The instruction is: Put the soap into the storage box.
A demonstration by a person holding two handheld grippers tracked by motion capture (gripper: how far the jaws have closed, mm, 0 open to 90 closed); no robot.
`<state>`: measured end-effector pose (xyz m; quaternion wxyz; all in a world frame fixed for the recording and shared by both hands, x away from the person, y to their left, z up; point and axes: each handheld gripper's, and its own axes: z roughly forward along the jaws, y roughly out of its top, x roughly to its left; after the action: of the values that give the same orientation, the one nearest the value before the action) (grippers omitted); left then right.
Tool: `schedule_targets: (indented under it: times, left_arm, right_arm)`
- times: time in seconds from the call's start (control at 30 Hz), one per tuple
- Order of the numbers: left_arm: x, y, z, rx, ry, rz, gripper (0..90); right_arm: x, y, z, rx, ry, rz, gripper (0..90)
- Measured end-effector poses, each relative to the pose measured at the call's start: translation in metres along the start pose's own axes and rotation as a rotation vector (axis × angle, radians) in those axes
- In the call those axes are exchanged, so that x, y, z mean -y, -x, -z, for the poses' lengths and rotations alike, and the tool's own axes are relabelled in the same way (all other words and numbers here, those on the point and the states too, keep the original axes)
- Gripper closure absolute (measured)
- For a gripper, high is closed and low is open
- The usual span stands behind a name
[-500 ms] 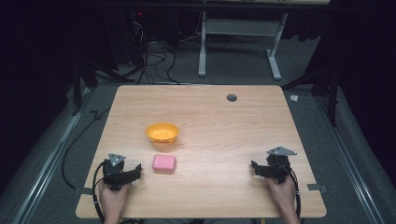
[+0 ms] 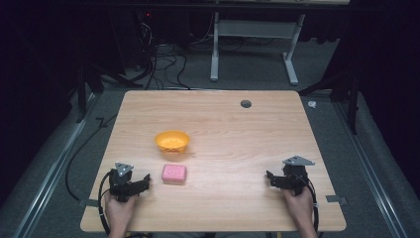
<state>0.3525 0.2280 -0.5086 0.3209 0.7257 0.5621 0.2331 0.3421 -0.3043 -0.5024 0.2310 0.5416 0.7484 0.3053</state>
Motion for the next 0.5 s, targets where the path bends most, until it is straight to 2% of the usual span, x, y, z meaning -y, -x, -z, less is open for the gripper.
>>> schedule_targets:
  times: [0.5]
  left_arm:
    - [-0.0020,0.0013,-0.0010,-0.013,-0.007,0.000,15.2]
  right_arm:
    - [0.0000,0.0001,0.0001,-0.007,-0.001,0.006,16.8]
